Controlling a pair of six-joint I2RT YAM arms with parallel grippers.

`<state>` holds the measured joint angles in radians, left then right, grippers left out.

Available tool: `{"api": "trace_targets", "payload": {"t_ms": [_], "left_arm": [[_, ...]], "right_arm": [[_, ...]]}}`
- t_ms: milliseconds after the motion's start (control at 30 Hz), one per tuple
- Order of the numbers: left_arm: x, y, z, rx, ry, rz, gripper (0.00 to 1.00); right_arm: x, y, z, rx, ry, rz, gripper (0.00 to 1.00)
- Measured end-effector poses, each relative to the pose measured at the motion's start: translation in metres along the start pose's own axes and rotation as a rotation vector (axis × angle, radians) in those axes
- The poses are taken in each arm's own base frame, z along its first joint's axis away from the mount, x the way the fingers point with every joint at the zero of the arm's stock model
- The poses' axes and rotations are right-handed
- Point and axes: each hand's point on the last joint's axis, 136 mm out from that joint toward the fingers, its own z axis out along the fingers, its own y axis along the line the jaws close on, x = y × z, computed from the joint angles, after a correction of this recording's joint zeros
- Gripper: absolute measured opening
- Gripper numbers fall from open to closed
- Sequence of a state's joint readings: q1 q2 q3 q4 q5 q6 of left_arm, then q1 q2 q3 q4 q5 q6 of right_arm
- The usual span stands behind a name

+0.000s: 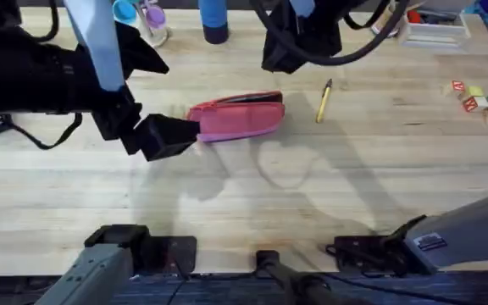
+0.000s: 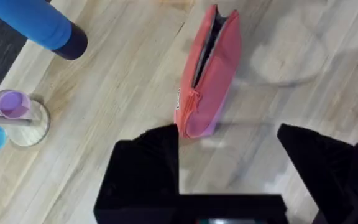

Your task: Unzip the bag, pick up the pens from the table one at a time and place them inside, then zip the bag closed.

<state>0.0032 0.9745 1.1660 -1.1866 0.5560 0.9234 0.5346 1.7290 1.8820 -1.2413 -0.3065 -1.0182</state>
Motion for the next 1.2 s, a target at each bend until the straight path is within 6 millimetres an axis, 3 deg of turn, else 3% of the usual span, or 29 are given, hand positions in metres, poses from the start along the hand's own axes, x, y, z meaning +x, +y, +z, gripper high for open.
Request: {"api": "trace_targets", "payload": {"t_ms": [367, 500, 633, 667, 833, 1200], "left_arm": [[0.0, 0.0, 0.0, 0.0, 0.0, 0.0, 0.993], [0.0, 0.0, 0.0, 0.0, 0.0, 0.0, 0.993], [0.0, 0.0, 0.0, 0.0, 0.0, 0.0, 0.993], [0.0, 0.0, 0.0, 0.0, 0.0, 0.0, 0.993], [0.0, 0.0, 0.0, 0.0, 0.0, 0.0, 0.993], [0.0, 0.0, 0.0, -0.001, 0.0, 0.0, 0.993]], "right_arm": [[-0.012, -0.015, 0.003, 0.058, -0.038, -0.075, 0.031], [-0.008, -0.018, 0.022, 0.015, -0.019, -0.077, 0.03], [-0.001, -0.014, 0.055, -0.077, -0.005, -0.072, 0.03], [0.003, -0.008, 0.071, -0.135, 0.011, -0.061, 0.03], [0.012, 0.005, 0.08, -0.209, 0.043, -0.038, 0.031], [0.015, 0.004, 0.095, -0.23, 0.054, -0.033, 0.029]]}}
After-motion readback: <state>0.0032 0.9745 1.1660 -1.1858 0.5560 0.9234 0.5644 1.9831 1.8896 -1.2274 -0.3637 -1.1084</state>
